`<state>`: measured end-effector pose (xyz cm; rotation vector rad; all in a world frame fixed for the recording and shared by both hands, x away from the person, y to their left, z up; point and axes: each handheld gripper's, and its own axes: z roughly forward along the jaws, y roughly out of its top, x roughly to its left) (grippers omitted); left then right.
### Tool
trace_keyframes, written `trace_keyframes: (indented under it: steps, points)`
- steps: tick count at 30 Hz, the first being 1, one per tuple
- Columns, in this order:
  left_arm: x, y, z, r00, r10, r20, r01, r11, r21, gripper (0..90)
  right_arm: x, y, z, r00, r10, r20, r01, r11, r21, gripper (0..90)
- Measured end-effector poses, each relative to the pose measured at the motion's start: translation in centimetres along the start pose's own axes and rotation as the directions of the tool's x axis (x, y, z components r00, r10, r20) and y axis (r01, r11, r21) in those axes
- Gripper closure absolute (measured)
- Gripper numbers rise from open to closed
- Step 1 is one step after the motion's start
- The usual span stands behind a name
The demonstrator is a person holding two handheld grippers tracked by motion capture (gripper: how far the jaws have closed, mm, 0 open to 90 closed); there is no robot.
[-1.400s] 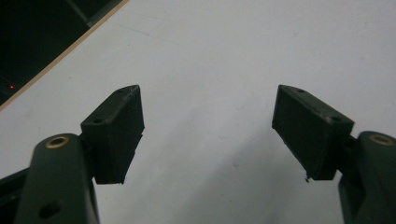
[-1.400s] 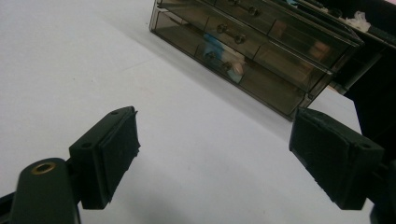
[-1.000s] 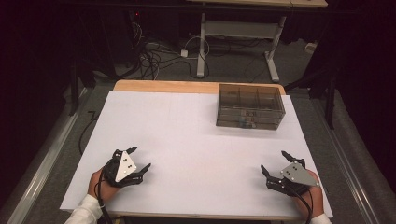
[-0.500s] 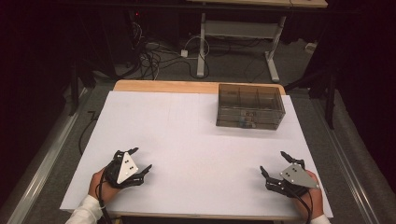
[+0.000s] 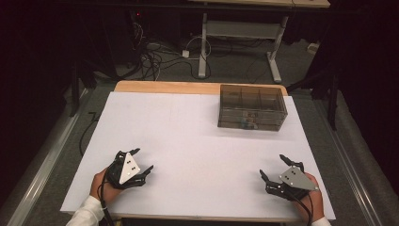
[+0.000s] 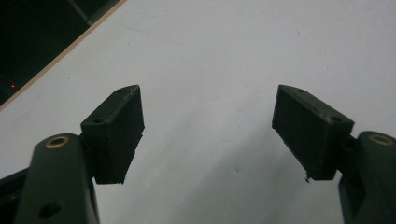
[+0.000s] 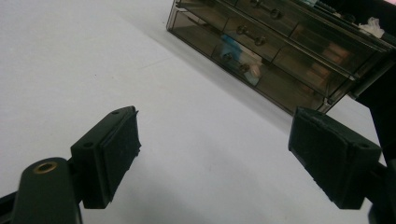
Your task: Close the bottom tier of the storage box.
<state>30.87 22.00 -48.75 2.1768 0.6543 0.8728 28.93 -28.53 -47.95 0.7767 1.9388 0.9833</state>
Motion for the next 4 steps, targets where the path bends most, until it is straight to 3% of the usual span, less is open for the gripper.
trace_keyframes:
  steps: [4]
  points:
    - [-0.04, 0.17, 0.11, 1.0, 0.001, 0.0, -0.001, 1.0, -0.003, 24.2, 0.1, -0.06, -0.23, 1.0, 0.003, 0.0, -0.003, 1.0, -0.004, 17.4]
